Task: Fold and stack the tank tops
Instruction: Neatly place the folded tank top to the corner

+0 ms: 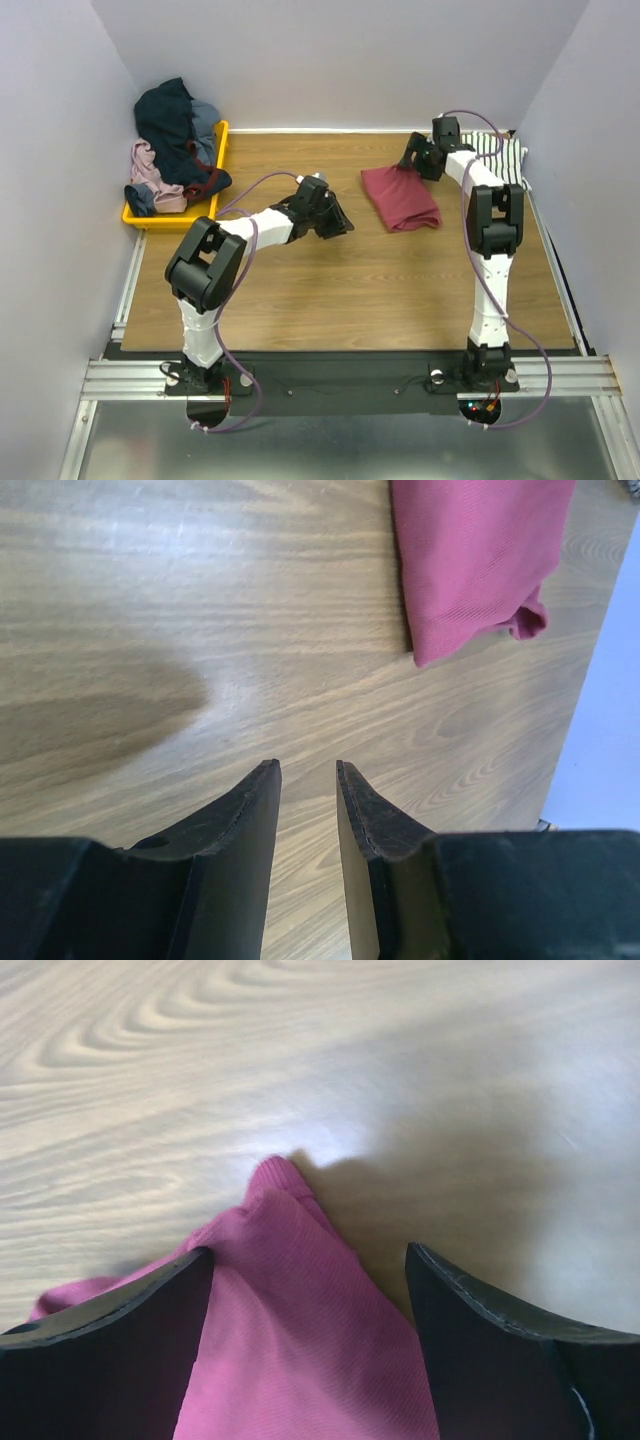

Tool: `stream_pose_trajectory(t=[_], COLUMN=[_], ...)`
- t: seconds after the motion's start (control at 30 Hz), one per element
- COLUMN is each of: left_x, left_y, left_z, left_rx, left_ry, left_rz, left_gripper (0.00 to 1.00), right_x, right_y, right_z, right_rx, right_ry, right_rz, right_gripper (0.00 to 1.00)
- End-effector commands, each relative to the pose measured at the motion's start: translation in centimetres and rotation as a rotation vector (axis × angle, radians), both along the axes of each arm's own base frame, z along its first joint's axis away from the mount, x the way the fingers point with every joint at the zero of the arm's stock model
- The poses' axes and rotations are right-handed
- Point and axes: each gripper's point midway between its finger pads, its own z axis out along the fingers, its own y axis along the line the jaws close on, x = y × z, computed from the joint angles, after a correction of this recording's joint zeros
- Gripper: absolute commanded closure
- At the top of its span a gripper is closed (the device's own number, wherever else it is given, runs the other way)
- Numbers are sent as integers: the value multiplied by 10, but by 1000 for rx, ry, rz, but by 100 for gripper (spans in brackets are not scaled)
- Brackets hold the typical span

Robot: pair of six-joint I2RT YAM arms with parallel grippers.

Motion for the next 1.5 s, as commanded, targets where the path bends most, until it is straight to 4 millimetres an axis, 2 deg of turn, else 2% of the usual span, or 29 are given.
stream_pose_trajectory(t=[0.0, 0.03, 0.07, 0.13, 0.17, 0.2, 0.23, 0.27, 0.3, 0.33, 0.37, 0.4, 0.43, 0.47, 0.5, 0.53, 0.57, 0.6, 0.67, 0.7, 0.77, 0.8, 0.83, 0.87, 0.93, 1.0, 1.13, 1.27, 1.47], left_x=[34, 43, 52, 64, 71, 87, 101, 106, 124, 138, 148, 165, 171, 185, 190, 191, 194, 201, 201, 202, 201, 200, 200, 200, 197, 195, 188, 175, 142], left_y=[-19, -22, -19, -17, -14, -8, -7, 0, 5, 10, 11, 11, 13, 12, 7, 6, 4, -1, 0, 1, 1, 0, 0, 0, -4, -3, -4, -8, -11], left_z=[43, 55, 55, 63, 66, 74, 91, 83, 99, 95, 97, 97, 92, 107, 86, 77, 73, 68, 58, 53, 46, 44, 40, 36, 31, 22, 8, 1, 0], left_rx=[-63, -68, -52, -39, -27, 5, 7, 42, 68, 89, 105, 148, 178, 170, 204, 230, 246, 257, 281, 290, 296, 293, 293, 298, 284, 290, 284, 268, 220], left_ry=[-105, -130, -142, -166, -179, -213, -259, -264, -336, -361, -393, -441, -436, -477, -470, -452, -449, -458, -437, -433, -427, -425, -420, -414, -403, -387, -348, -330, -302], left_rz=[39, 51, 77, 102, 115, 148, 166, 177, 194, 201, 194, 181, 175, 171, 119, 100, 83, 62, 53, 51, 43, 40, 39, 36, 14, 10, 12, 10, 33], left_gripper=[60, 60, 60, 60, 60, 60, 60, 59, 59, 59, 58, 58, 57, 57, 57, 57, 57, 57, 57, 57, 57, 57, 57, 57, 57, 57, 58, 63, 71], right_x=[9, 5, 10, 2, -1, -5, -2, -8, -8, -15, -31, -38, -47, -62, -72, -79, -87, -104, -117, -131, -142, -148, -162, -164, -180, -187, -206, -202, -164], right_y=[48, 65, 76, 99, 100, 91, 72, 71, 45, 37, 30, 24, 21, 15, 14, 14, 14, 10, 6, 0, 6, 9, 10, 14, 16, 21, 21, 14, 11], right_z=[15, 14, 31, 37, 42, 48, 55, 62, 66, 105, 90, 103, 105, 117, 116, 115, 133, 110, 106, 100, 94, 101, 81, 79, 62, 64, 44, 31, 23], right_rx=[69, 71, 51, 31, 7, -50, -122, -106, -194, -175, -181, -169, -160, -155, -142, -113, -86, -95, -79, -85, -34, -1, 15, 42, 70, 129, 155, 122, 62], right_ry=[-37, -18, -63, -66, -69, -67, -73, -68, -66, -116, -73, -90, -91, -118, -116, -114, -153, -101, -103, -90, -93, -112, -67, -73, -33, -49, -27, -14, -25], right_rz=[218, 265, 315, 377, 371, 322, 231, 211, 88, 12, -21, -82, -106, -138, -153, -172, -184, -197, -230, -261, -249, -241, -250, -243, -251, -255, -281, -320, -328], right_gripper=[15, 13, 13, 12, 12, 12, 11, 11, 9, 7, 6, 7, 6, 5, 4, 4, 3, 3, 3, 2, 1, 1, 1, 0, 0, 0, 0, 1, 3])
